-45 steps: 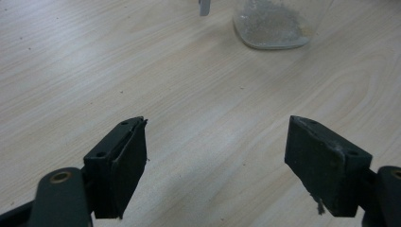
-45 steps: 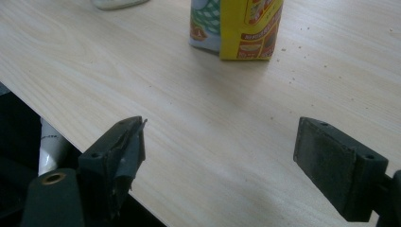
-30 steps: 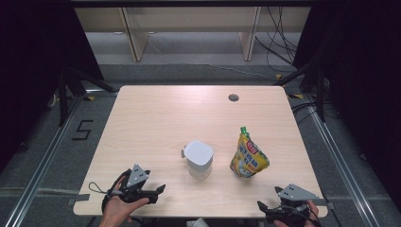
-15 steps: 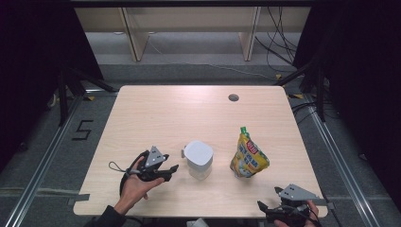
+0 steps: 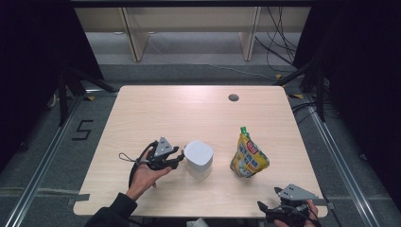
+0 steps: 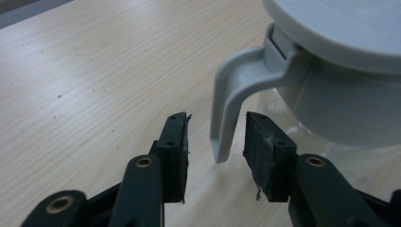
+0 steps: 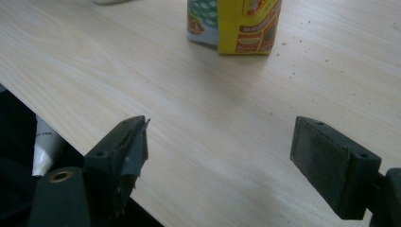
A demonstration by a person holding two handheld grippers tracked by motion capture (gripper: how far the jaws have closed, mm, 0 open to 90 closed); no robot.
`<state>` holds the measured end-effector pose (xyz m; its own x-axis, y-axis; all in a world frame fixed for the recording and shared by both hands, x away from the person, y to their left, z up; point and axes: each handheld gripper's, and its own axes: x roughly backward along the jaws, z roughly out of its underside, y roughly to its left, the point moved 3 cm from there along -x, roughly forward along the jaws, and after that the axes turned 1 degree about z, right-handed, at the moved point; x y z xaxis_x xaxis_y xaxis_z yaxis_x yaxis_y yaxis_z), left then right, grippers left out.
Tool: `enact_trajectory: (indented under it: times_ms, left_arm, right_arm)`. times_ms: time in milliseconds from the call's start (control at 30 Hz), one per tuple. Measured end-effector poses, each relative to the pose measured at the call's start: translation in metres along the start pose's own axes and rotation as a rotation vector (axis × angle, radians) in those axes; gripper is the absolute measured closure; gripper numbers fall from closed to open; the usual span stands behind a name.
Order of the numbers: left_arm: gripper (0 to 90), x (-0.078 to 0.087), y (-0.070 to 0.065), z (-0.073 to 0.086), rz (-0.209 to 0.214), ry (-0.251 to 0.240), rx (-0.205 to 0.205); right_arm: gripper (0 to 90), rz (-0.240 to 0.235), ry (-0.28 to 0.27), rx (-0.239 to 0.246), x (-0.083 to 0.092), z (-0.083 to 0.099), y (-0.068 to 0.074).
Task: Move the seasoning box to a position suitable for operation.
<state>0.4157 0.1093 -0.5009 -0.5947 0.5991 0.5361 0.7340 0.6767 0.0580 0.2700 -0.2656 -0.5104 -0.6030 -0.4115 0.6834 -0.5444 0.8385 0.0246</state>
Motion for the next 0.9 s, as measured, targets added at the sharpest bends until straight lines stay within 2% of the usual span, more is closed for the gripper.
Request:
enact_trajectory:
  times_ms: [33,67,100,133,167,233,300,333,367,400,500,533,567,600,667,700,733,767,800,867,900]
  left_arm:
    - [61.1,-0.001,0.001,-0.001,-0.002,-0.001,-0.030]
    - [61.7,-0.002,0.001,-0.002,0.000,0.014,-0.031]
    - [62.1,-0.005,-0.001,-0.003,0.009,0.001,-0.016]
    - [62.9,-0.005,-0.001,-0.003,0.009,0.001,-0.016]
    - [63.9,-0.007,0.000,-0.004,0.013,0.018,-0.042]
    - [65.2,-0.010,-0.001,-0.005,0.015,0.007,-0.029]
    - [70.8,-0.013,-0.003,-0.006,0.013,0.002,-0.014]
    - [72.6,-0.014,-0.001,-0.008,0.024,0.005,-0.044]
    - [75.0,-0.015,-0.003,-0.008,0.012,-0.007,-0.029]
    - [76.5,-0.015,-0.002,-0.008,0.001,0.010,-0.050]
    - [77.6,-0.014,-0.002,-0.007,0.002,0.008,-0.064]
    - [77.8,-0.014,-0.002,-0.007,0.002,0.006,-0.074]
    - [77.9,-0.014,-0.002,-0.007,-0.004,0.008,-0.070]
    - [78.1,-0.014,-0.004,-0.007,-0.011,0.004,-0.038]
    - [77.8,-0.010,-0.004,-0.006,-0.019,0.014,-0.057]
    - [77.6,-0.008,-0.006,-0.005,-0.028,0.019,-0.039]
    - [77.4,-0.008,-0.006,-0.005,-0.028,0.019,-0.039]
    - [77.4,-0.006,-0.008,-0.003,-0.030,0.016,-0.016]
    - [76.6,-0.003,-0.007,-0.002,-0.027,0.024,-0.032]
    - [75.7,0.005,-0.010,0.002,-0.038,0.036,-0.023]
    - [75.2,0.008,-0.011,0.003,-0.040,0.039,-0.023]
  right_arm:
    - [20.6,-0.005,0.011,-0.008,0.000,0.000,0.000]
    - [20.6,-0.004,0.015,-0.007,0.000,0.000,0.000]
    - [20.6,-0.009,-0.002,0.004,-0.001,0.001,-0.001]
    - [20.6,-0.006,0.005,0.002,-0.001,0.001,-0.001]
    - [20.6,0.001,-0.004,0.012,-0.001,0.001,-0.001]
    - [20.6,0.004,0.002,0.015,0.000,0.000,-0.002]
    - [20.6,0.003,0.001,0.020,0.000,0.000,-0.002]
    - [20.7,0.002,0.003,0.015,0.000,0.001,-0.002]
    - [20.7,-0.009,0.007,-0.005,-0.001,0.001,0.000]
    - [20.7,-0.006,0.003,0.004,-0.001,0.001,-0.001]
    - [20.7,0.003,0.007,0.006,0.000,0.000,-0.002]
    - [20.7,0.000,0.019,-0.018,0.001,0.001,0.000]
    - [20.8,-0.002,0.018,-0.011,0.001,0.001,-0.001]
    - [20.8,-0.005,0.005,0.003,-0.001,0.001,-0.002]
    - [21.0,-0.014,0.025,-0.011,0.000,0.001,0.000]
    - [21.0,-0.011,0.012,0.007,-0.001,0.001,-0.001]
    - [21.0,-0.012,0.018,-0.005,0.000,0.001,-0.001]
    - [21.0,-0.012,0.018,-0.005,0.000,0.001,-0.001]
    - [21.0,-0.007,0.012,0.008,0.000,0.001,-0.002]
    - [21.0,-0.011,0.005,0.004,-0.001,0.001,-0.002]
    - [21.0,-0.011,0.012,-0.013,-0.001,0.001,0.000]
